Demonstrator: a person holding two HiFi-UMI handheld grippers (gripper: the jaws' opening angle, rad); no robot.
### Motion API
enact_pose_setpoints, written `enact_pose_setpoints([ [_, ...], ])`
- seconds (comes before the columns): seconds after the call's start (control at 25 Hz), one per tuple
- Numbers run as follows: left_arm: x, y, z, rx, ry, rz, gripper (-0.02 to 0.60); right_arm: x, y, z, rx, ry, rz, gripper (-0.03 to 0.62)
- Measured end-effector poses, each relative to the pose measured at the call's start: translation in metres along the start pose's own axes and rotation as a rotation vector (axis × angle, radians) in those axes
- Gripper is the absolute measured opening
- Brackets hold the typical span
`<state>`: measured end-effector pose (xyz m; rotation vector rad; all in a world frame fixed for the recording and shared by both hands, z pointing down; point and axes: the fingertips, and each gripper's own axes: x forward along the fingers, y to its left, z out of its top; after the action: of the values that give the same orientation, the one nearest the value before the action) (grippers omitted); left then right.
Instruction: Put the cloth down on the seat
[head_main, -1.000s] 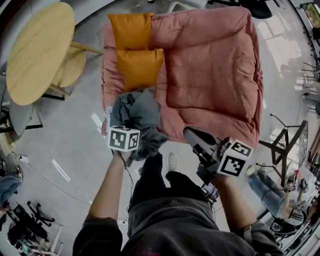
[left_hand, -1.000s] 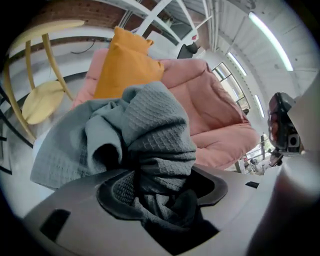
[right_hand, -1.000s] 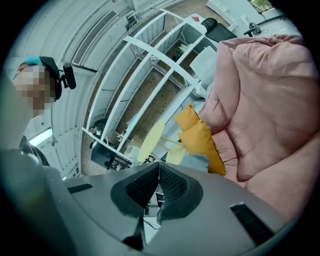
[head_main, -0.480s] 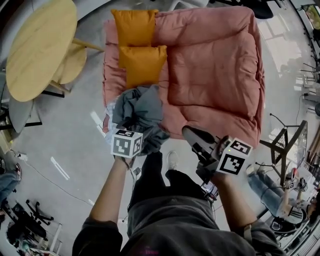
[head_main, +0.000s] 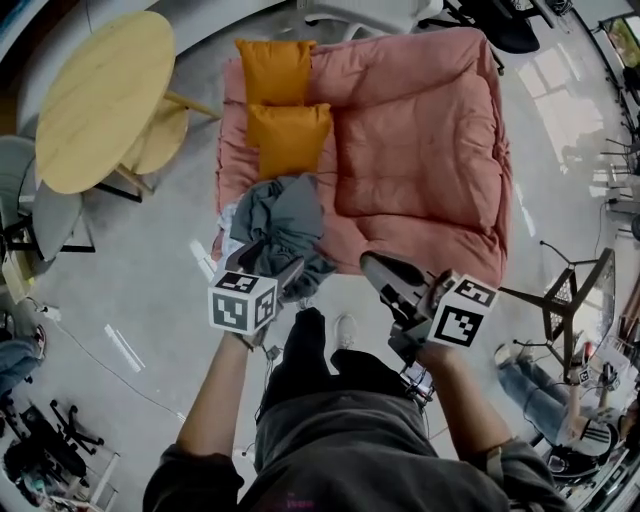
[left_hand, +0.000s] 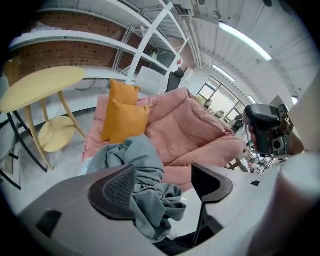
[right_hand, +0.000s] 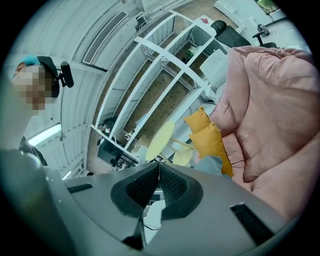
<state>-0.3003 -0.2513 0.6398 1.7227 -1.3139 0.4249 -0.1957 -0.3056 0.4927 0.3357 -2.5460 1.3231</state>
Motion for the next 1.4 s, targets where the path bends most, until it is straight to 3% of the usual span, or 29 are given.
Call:
enact_pose_setpoints([
  [0.48,-0.058,-0.104,0.012,0.056,-0.149,-0.010,0.048,-0.066,0.046,0.003,-0.098,-0.032,0.085,0.015],
  [0.64,-0.070,-0.121,0.023,0.075,-0.181,-0.032,0.015,-0.064,0.060,0.012,-0.131,-0.033,0.103,0.015],
  [0.96,-0.100,-0.168,0.046,0.134,-0.286,-0.099,0.011,-0.083,0.081,0.015,-0.178,-0.033,0.131,0.015],
  [1.4,-0.103,-0.175,0.061,0.146,-0.291,-0.103,0.011,-0.084,0.083,0.013,-0.205,-0.001,0.132,0.015],
])
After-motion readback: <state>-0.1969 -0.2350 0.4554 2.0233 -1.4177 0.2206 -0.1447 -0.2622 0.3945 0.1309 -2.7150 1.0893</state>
